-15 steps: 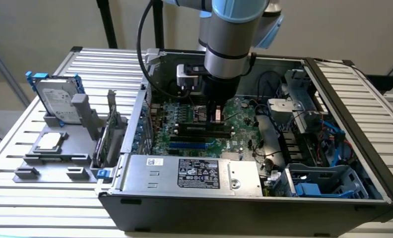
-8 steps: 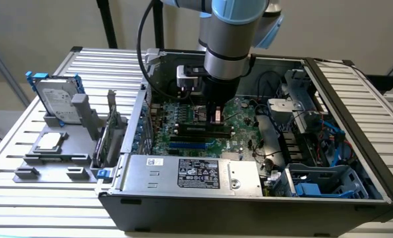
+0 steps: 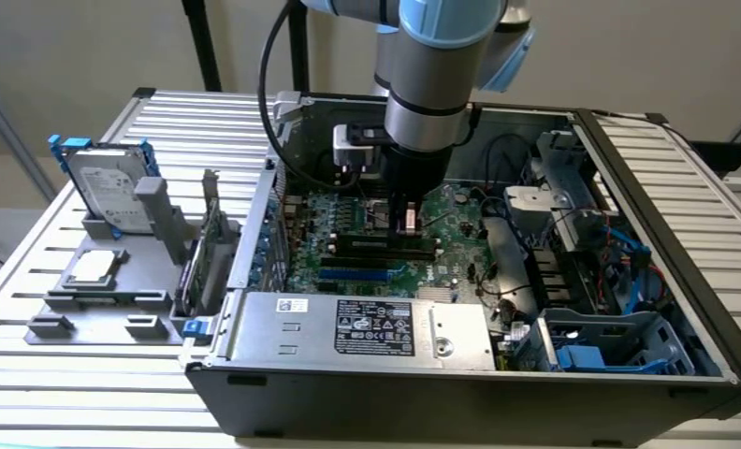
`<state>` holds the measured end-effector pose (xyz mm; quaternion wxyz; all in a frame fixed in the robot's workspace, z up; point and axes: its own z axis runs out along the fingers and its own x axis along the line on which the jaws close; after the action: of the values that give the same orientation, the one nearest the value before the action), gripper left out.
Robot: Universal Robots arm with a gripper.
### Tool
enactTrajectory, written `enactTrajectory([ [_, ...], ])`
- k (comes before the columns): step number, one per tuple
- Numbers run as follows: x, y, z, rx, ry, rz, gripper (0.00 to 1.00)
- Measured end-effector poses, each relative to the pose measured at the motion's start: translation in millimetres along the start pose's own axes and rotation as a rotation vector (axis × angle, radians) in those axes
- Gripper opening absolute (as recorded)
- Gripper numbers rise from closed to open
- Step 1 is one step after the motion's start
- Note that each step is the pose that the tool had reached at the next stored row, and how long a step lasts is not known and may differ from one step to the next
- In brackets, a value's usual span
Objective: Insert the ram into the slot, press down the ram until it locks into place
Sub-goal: 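Insert the ram into the slot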
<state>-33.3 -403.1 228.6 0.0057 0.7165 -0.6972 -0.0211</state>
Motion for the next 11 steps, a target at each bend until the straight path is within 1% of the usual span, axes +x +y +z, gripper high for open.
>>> enactTrajectory([
  [7,-0.8,-0.2,0.7,0.0,0.0018,0.0,0.13],
  [11,-0.8,-0.4,0.7,-0.0002,0.0065,0.0,0.13],
])
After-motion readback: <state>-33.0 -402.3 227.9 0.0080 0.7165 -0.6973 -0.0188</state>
